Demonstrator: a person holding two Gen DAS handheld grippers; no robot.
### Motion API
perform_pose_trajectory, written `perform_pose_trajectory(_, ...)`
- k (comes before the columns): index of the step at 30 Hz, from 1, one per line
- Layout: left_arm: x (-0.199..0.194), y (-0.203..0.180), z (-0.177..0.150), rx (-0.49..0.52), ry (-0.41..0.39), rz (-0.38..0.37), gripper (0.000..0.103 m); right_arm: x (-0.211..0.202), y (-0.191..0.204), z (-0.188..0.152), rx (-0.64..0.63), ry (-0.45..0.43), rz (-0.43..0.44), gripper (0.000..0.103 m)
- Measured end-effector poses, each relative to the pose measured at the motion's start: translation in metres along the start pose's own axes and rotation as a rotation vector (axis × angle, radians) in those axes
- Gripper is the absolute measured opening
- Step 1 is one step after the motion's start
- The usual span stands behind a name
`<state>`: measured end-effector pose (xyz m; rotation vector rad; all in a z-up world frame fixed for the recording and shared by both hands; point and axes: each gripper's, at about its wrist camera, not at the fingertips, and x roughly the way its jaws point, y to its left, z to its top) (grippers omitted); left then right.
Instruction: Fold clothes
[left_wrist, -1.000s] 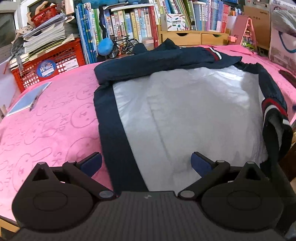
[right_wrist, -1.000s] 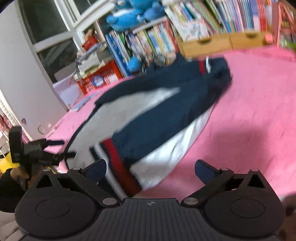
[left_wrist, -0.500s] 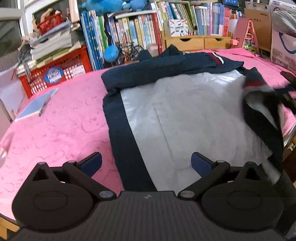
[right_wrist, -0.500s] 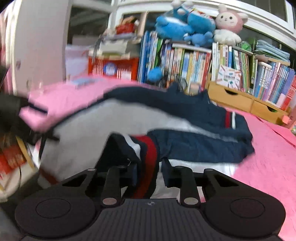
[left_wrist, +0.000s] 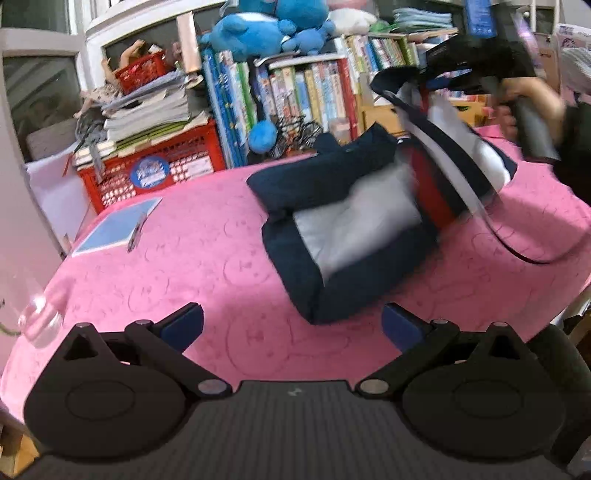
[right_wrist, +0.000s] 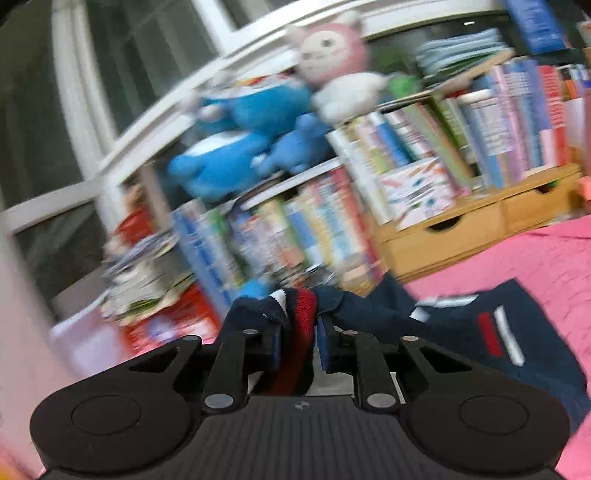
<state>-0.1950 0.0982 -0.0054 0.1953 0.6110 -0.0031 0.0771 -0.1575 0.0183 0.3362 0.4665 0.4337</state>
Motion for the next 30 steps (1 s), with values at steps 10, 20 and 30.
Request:
perform_pose_trajectory(10, 0.064, -0.012, 0.020, 0.015, -0.023, -0.092, 0.103, 0.023, -0.050, -0.020, -0.251, 0.192, 0.116, 0.097)
perform_pose_trajectory(20, 0.125, 0.039, 0.027, -0.351, 0.056, -0.108, 0.103, 0.108, -0.024, -0.051, -0.693, 0.312, 0.004, 0.103)
perform_pose_trajectory(30, 0.105, 0.038, 0.056, -0.361, -0.101, -0.157, 0.038, -0.003, -0.064, -0.016, -0.465, 0.042, 0.029, 0.010)
